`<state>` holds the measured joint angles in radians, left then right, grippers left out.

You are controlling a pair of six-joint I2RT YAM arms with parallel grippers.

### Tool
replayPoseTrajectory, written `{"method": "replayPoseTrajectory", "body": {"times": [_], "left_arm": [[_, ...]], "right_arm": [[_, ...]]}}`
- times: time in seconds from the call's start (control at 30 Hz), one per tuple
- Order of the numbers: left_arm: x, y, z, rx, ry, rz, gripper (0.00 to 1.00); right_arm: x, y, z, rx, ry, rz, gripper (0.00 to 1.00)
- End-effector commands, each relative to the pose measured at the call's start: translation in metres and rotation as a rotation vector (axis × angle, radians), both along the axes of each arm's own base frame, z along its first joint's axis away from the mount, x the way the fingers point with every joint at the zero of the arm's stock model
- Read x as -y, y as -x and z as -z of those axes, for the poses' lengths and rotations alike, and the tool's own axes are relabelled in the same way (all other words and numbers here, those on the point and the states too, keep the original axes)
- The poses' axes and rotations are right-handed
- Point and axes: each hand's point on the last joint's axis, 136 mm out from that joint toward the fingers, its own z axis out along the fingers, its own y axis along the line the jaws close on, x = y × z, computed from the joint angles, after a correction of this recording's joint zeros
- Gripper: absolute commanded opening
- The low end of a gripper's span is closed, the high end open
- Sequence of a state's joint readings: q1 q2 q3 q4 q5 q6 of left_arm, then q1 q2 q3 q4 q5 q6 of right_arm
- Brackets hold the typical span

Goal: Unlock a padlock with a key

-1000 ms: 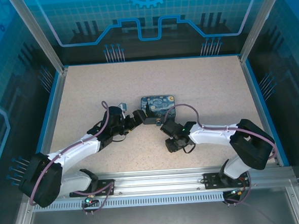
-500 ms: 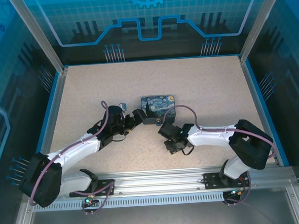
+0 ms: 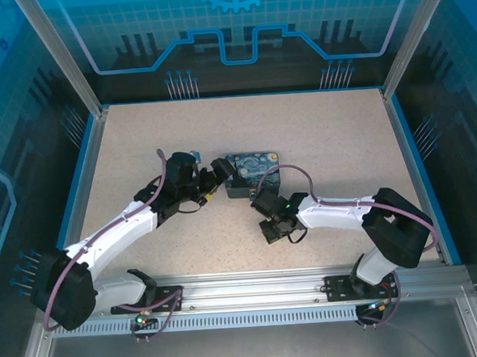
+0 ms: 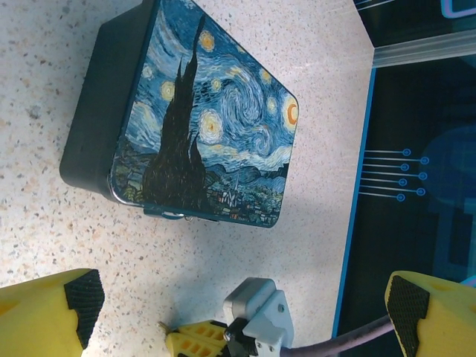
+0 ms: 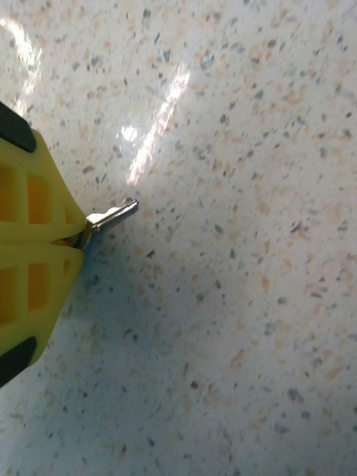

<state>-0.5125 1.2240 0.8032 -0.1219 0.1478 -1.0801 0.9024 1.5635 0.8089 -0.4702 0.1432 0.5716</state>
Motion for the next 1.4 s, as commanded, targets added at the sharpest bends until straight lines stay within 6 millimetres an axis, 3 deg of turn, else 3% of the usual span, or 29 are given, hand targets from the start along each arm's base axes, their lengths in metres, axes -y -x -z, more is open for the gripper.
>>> {"method": "replayPoseTrajectory", "body": {"times": [0.0,0.4,0.47,0.6,0.8,1.17,1.37], "left_arm": [[-0.001,0.004,-0.013,-0.073,0.044,-0.042,0.99],[0.004,0.0,-0.071,-0.178,0.182,-0.15,0.99],[0.007,-0.003,-0.078,-0.183,0.206,-0.152,0.99],[0.015,-0.009,-0.091,-0.172,0.257,-0.143,0.99],[0.017,-0.014,-0.104,-0.191,0.276,-0.165,0.99],[0.008,-0.02,-0.126,-0.194,0.24,-0.228,0.99],[0.008,-0.022,-0.131,-0.187,0.26,-0.225,0.99]], "right_arm": [[0.006,0.029,0.012,-0.156,-0.045,-0.024,0.0],[0.014,0.021,-0.011,-0.176,-0.141,0.063,0.0],[0.015,0.022,-0.009,-0.19,-0.125,0.065,0.11],[0.019,0.023,-0.003,-0.205,-0.091,0.074,0.18],[0.017,0.028,-0.001,-0.218,-0.059,0.074,0.39],[0.011,0.05,0.014,-0.244,0.092,0.062,0.36],[0.012,0.055,0.021,-0.257,0.12,0.074,0.25]]}}
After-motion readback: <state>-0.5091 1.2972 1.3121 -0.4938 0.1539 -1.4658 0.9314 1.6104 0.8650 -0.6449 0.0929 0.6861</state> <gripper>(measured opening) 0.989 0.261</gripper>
